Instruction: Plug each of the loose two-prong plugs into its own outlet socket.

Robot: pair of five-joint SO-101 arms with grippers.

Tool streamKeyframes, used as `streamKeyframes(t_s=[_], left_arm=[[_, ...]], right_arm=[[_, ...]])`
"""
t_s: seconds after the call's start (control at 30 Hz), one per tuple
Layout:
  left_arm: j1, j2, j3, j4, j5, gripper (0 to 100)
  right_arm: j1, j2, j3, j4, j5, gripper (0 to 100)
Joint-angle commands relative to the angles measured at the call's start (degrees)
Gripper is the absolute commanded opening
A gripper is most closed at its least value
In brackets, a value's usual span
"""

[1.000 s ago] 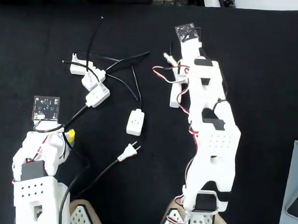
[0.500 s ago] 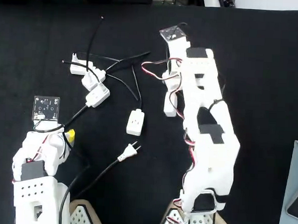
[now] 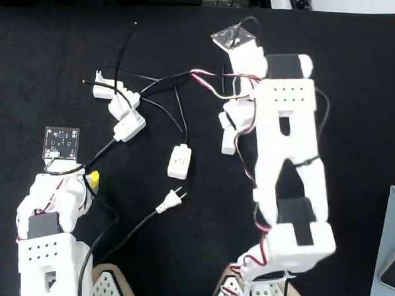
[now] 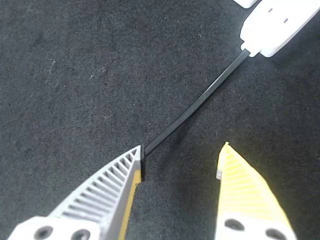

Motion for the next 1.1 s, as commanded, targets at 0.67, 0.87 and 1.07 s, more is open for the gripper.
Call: streamKeyframes(t_s=[0.67, 0.87, 1.07], left_arm=[[-0.66, -0.62, 0.13, 0.26, -0.09, 25], [-0.66, -0.62, 0.13, 0.18, -0.09, 25], [-0.66, -0.62, 0.13, 0.18, -0.09, 25]], right_arm=[[-8.7, -6.02, 8.04, 2.2, 0.0, 20.6], [-10.11, -6.02, 18.77, 1.23, 0.0, 20.8], [-14.07, -5.49, 28.7, -9.76, 0.0, 20.8]])
